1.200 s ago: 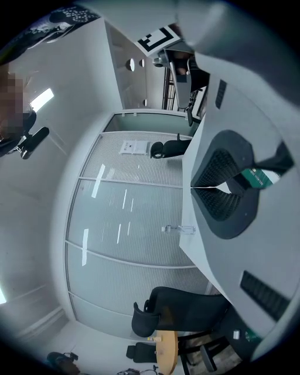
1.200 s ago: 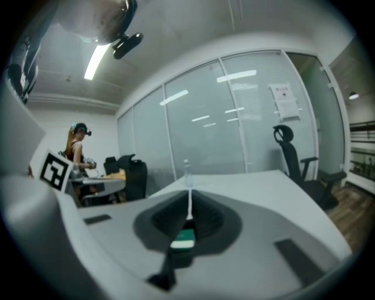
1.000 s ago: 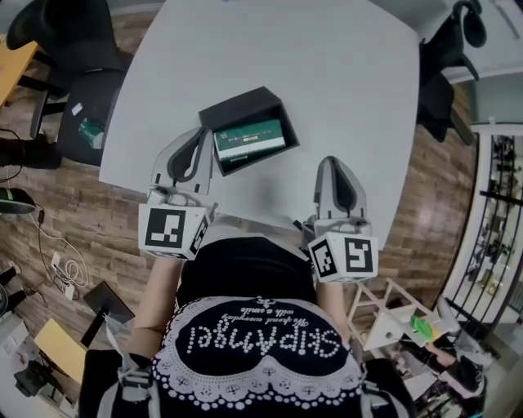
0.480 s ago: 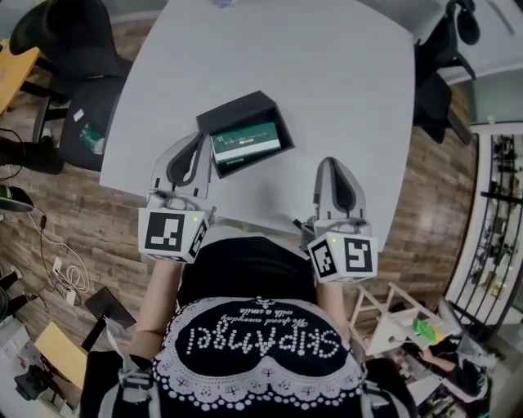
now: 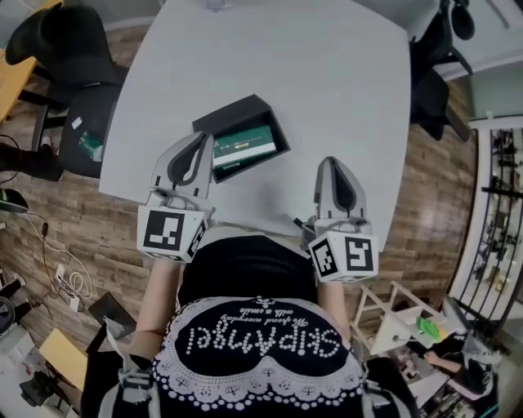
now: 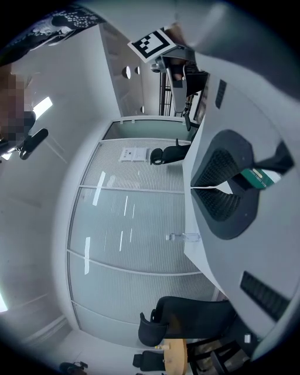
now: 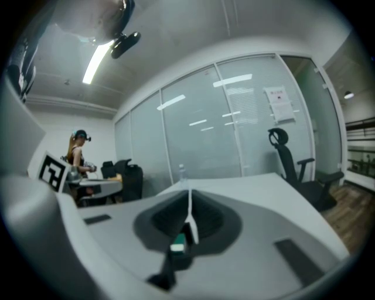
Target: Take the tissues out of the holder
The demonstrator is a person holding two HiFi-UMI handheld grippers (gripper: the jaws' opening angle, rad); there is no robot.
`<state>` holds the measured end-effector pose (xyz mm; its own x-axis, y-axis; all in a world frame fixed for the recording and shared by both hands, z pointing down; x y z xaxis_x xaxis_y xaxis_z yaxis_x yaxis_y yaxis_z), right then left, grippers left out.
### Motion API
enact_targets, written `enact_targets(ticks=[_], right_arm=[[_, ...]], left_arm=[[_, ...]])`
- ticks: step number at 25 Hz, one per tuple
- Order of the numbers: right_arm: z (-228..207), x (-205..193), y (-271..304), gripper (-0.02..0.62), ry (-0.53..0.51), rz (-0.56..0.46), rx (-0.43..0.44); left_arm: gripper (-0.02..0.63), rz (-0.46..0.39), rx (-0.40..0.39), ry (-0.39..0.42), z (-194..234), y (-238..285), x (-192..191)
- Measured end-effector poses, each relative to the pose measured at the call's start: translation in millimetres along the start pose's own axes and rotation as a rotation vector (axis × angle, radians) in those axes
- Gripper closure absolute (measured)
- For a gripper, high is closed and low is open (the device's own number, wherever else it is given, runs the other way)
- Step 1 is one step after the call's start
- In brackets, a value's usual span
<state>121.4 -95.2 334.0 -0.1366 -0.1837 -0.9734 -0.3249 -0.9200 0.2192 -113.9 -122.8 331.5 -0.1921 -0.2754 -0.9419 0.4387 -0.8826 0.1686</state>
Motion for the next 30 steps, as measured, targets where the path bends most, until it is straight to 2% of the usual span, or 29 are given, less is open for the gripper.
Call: enact_targets(ticks=[4,6,8,10,12,15,18,23,30], right_arm=[[-4.3,-0.9,1.2,0.560,0.005,0.001,-0.009],[-5.7,-0.7,0.6,0.560,0.009,0.002,-0.014],[-7.0,-1.2,-0.2,0.560,0.011,0.004,-0.018],[-8.6,-2.3,-0.2,0.560,0.015,0.007,-0.023],[-10.3,-3.9,0.4,0.560,0.018,0.009,-0.028],[-12.3,-5.5,-0.1,0.560,0.022,0.012,-0.035],[-15.6,-5.5,-1.1,0.560,0.024,0.014,-0.042],[-21.6,-5.7,-0.9,0.560,0.032,0.022,-0.057],[-25.0,-8.5,2.4,0.560,0.040,0.026,-0.060]], left_arm=[[0.571,0.036,-0.029,0.029,-1.9,7.2,-0.1],[0.520,0.066,-0.035,0.051,-1.1,9.8,-0.3],[0.496,0.102,-0.058,0.073,-1.5,13.3,-1.2],[0.462,0.152,-0.107,0.099,-2.6,19.3,-5.1],[0.397,0.228,-0.163,0.118,-4.4,26.8,-14.0],[0.356,0.319,-0.214,0.171,-7.4,34.9,-26.3],[0.336,0.367,-0.230,0.232,-8.9,41.4,-32.1],[0.310,0.452,-0.295,0.285,-14.4,51.8,-41.9],[0.273,0.650,-0.365,0.395,-10.6,59.5,-74.4]])
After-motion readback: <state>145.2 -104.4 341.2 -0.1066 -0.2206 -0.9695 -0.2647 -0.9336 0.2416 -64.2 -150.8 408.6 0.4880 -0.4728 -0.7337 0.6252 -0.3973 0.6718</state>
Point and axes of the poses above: the fingertips, and each gripper's own axes: y forward along the fingers, z to its left, x out of its top, the point moved 4 cm from there along -y, backward along the fingers, and after that the axes turned 14 degrees about -y, right-handed, at the moved point
